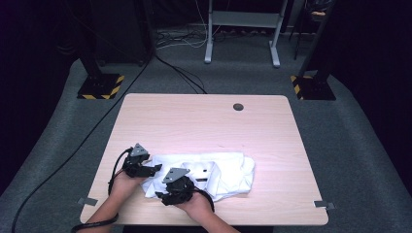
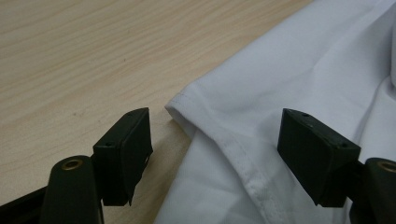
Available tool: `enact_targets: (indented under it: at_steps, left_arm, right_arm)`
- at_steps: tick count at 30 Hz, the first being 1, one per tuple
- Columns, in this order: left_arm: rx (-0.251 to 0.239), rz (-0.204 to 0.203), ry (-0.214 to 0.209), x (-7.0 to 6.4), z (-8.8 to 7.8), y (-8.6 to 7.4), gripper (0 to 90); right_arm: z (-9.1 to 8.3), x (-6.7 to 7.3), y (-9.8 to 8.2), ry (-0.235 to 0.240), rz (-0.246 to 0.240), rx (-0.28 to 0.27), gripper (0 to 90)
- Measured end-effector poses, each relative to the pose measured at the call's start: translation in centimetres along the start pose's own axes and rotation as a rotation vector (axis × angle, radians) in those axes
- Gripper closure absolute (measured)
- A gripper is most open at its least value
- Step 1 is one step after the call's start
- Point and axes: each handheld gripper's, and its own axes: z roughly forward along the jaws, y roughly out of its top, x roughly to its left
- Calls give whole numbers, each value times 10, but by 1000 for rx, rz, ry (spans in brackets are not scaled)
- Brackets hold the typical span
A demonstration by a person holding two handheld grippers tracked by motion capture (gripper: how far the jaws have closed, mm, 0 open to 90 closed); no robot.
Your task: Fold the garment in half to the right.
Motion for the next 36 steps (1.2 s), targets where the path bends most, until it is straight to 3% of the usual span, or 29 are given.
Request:
enact_targets:
  at_steps: [3, 8, 18, 25, 31, 36]
  left_arm:
    - [3, -1, 0, 1, 1, -1, 260]
    - [2, 4, 0, 0, 2, -2, 264]
    - [-5, 1, 0, 0, 2, -3, 264]
    - [-3, 5, 0, 0, 2, -3, 268]
    - [-5, 5, 0, 0, 2, -3, 271]
    - [-6, 5, -1, 0, 2, -3, 272]
  right_arm:
    - [6, 0, -1, -3, 0, 10, 410]
    - [14, -6, -8, -3, 41, 41, 419]
    - [13, -4, -7, -12, 45, 25, 429]
    - [8, 12, 3, 65, -10, -51, 453]
    - [18, 28, 11, 121, -73, -37, 481]
    - [28, 28, 10, 120, -81, -1, 482]
